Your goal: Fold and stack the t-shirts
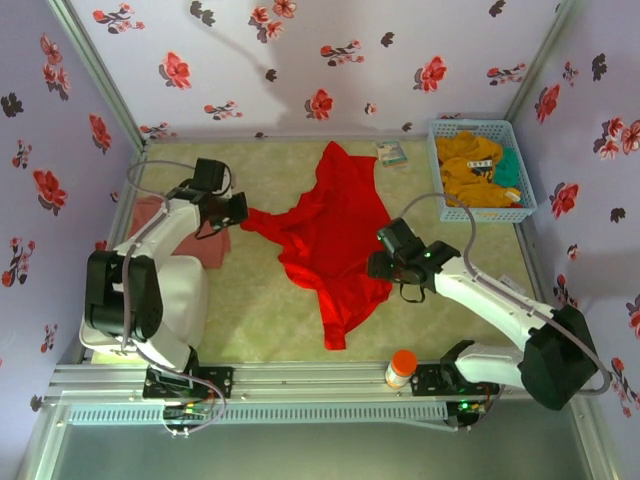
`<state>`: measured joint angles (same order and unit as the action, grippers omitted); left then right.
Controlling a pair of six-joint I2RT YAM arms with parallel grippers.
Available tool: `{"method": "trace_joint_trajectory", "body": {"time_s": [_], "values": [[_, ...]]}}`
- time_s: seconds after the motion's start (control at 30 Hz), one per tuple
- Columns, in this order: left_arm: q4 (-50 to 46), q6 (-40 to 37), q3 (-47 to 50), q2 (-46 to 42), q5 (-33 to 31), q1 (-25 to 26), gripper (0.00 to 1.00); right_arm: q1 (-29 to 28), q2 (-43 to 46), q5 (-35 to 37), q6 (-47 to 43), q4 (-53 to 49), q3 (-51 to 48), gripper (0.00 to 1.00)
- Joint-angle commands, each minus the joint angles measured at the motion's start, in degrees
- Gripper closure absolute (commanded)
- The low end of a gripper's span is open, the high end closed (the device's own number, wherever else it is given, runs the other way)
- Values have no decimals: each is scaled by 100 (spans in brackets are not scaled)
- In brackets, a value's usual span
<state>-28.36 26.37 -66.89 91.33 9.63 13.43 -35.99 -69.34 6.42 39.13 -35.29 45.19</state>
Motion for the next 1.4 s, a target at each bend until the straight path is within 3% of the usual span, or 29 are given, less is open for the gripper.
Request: {"method": "trace_joint_trajectory", "body": {"time_s": [0.0, 0.2, 0.33, 0.53, 0.6, 0.93, 1.13, 1.37], "values": [[-273, -67, 251, -379, -222, -49, 100, 366, -40, -76, 495, -114, -348, 47], [-315, -86, 535, -584, -286, -50, 100, 886, -439, -1173, 627, 972, -855, 55], [-330, -108, 573, -633, -286, -51, 100, 896, -828, -1414, 675, 1473, -839, 63], [-425, -148, 538, -716, -276, -54, 100, 1107, -1214, -1347, 674, 1599, -711, 86], [-593, -218, 537, -805, -302, -53, 100, 1283, -1094, -1039, 560, 1227, -552, 100], [-1346, -26, 1006, -1791, -586, -85, 100, 2458, -253, 85, 158, 319, 113, 100], [-1409, 670, 1896, -2653, -332, 55, 99, 2739, -735, 500, 25, 378, 886, 100], [-1091, 1927, 2830, -3555, -372, 870, 97, 2804, -1702, 400, -124, 603, 2018, 100]]}}
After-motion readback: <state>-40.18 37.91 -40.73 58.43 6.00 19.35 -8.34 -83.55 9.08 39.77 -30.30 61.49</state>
